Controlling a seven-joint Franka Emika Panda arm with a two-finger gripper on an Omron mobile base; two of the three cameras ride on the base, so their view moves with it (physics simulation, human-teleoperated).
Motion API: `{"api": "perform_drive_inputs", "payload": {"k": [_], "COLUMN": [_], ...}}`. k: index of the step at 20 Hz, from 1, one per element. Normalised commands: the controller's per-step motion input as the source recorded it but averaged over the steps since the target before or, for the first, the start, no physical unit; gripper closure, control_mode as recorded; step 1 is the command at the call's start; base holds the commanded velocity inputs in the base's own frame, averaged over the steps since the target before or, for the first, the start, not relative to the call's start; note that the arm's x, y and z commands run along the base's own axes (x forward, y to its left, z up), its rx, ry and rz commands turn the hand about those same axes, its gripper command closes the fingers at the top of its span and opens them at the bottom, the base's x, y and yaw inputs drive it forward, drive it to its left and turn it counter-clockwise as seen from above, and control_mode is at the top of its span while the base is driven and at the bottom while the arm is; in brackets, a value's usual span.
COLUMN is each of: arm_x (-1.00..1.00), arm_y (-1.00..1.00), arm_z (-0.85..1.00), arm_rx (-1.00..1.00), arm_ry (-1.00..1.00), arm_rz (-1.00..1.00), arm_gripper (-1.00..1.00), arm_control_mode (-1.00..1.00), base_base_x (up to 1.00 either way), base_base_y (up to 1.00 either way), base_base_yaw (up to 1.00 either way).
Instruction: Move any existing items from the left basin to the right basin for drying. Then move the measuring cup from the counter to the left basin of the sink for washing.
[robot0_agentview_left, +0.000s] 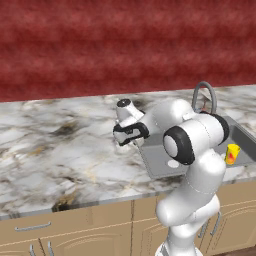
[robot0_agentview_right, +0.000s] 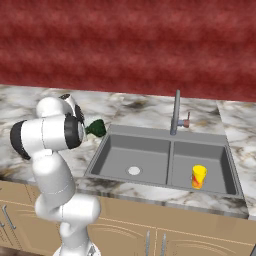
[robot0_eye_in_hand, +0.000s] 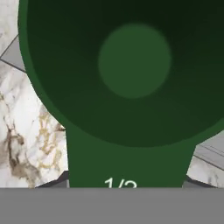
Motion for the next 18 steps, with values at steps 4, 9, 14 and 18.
{"api": "perform_drive_inputs", "payload": {"k": [4, 9, 14, 18], "arm_x": [-0.06, -0.08, -0.04, -0.02], "arm_y": [-0.65, -0.62, -0.58, -0.52], "arm_z": [0.0, 0.0, 0.0, -0.07], "arm_rx": [0.05, 0.04, 0.03, 0.06], "arm_ry": [0.0, 0.0, 0.0, 0.0], "arm_rz": [-0.12, -0.11, -0.1, -0.1], "arm_gripper": [1.0, 1.0, 1.0, 1.0], "arm_control_mode": [-1.0, -1.0, -1.0, -1.0], "base_base_x": [0.0, 0.0, 0.0, 0.0], "base_base_y": [0.0, 0.0, 0.0, 0.0], "base_base_yaw": [0.0, 0.0, 0.0, 0.0]}}
